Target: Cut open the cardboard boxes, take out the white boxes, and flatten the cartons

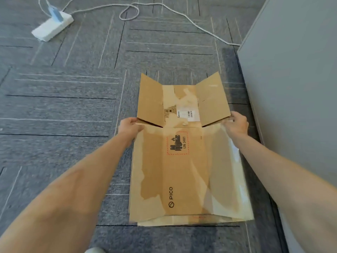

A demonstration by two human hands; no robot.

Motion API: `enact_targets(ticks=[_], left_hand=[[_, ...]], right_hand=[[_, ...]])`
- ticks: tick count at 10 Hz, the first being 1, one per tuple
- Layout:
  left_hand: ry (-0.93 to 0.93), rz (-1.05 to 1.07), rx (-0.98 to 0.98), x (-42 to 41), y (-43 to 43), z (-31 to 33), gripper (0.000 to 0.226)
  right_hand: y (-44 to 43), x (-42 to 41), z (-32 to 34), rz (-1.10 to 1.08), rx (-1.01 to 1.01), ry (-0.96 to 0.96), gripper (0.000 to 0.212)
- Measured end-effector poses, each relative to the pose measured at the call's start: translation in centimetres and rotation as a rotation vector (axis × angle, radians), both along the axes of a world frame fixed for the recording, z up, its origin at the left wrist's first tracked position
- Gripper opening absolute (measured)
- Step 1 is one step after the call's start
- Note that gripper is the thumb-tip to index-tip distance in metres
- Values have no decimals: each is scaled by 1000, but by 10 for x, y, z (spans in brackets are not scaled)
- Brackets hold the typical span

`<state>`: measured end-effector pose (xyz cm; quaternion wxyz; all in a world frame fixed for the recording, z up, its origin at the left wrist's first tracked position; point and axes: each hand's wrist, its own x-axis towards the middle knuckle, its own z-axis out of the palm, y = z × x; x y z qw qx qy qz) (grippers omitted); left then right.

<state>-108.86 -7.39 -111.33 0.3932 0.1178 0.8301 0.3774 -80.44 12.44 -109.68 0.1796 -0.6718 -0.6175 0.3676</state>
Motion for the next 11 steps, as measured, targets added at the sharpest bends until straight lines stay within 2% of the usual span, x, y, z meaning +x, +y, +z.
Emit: enact_targets(ticks=[1,2,3,4,5,6,7,8,9,10,11], left_hand=[[115,-131,-134,-1,-15,-30,26],[139,-216,-170,4,-24,-46,27],[185,-363,-245,15,-27,-53,29],[258,-484,-308,27,-25,-56,30],[295,-499,-322,30,-25,-60,27],[307,-469,-360,29,-26,-62,29],[290,-455,-385,26,-22,-65,34],[241,-394,-334,32,-17,-52,30],[156,-234,-246,30,-16,-51,64],[211,-174,-204,26,-16,-47,68],[295,-131,-88,27,-8,-39,50]], right_hand=[[-6,18,-32,-43,-73,-43,32],[-8,34,-45,-32,-162,-124,43],[-7,50,-55,33,-218,-213,37],[-8,58,-62,36,-209,-273,42],[-8,57,-67,-21,-210,-298,66],[-12,54,-69,-50,-187,-314,64],[-15,54,-70,-34,-161,-304,49],[-16,57,-57,10,-185,-299,47],[-7,66,-51,132,-226,-305,42],[0,69,-36,322,-267,-352,36],[-4,62,1,420,-158,-158,39]])
